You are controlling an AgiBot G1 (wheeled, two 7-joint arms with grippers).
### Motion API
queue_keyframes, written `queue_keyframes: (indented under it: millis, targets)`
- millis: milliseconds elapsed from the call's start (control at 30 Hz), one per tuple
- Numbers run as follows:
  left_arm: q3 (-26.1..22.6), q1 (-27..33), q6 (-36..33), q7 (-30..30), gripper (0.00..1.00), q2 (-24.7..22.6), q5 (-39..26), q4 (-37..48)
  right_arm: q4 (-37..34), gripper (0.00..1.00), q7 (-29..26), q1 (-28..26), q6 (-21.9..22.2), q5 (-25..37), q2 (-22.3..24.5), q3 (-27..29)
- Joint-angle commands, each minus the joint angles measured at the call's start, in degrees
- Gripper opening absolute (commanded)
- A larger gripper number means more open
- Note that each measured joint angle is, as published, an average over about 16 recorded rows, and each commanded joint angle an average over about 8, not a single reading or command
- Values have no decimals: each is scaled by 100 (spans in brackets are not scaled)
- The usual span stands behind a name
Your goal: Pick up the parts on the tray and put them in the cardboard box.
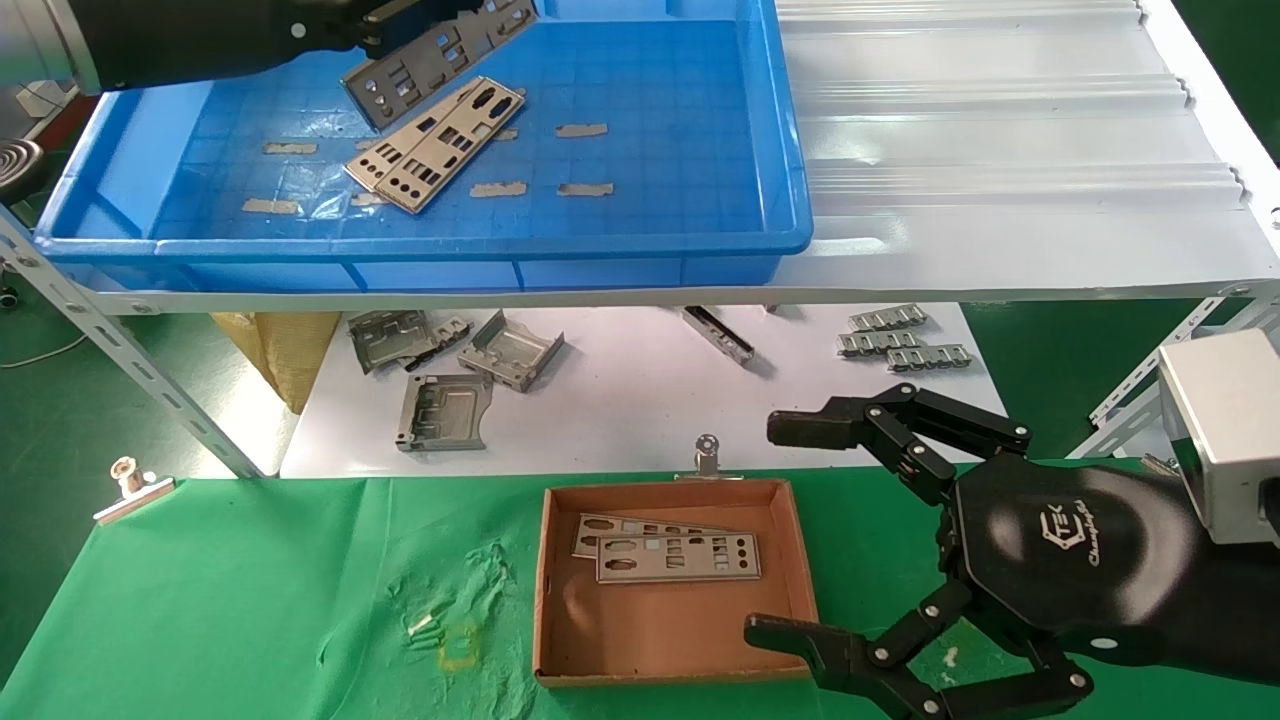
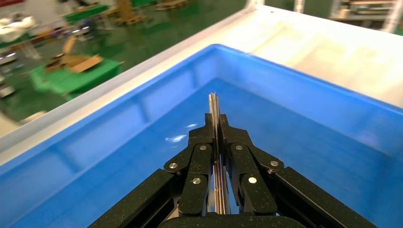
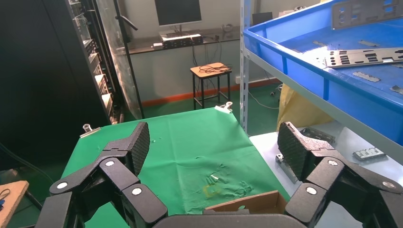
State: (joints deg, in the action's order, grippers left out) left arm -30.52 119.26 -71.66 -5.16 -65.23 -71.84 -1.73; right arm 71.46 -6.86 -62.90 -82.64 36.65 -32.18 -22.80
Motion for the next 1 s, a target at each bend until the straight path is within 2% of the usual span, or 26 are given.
queue_keyframes:
  millis: [33,200,433,1000]
  targets:
    - [5,14,-234,-23,0,44,10,-29,0,100,0,0,0,0,0,0]
    - [-2,1,-410,-47,0,81,4,34,0,100,0,0,0,0,0,0]
    - [-2,-43,-167,-29,0,16,3,158,0,100,0,0,0,0,0,0]
    - [114,-406,1192,221,0,-479,180,358,0,100,0,0,0,0,0,0]
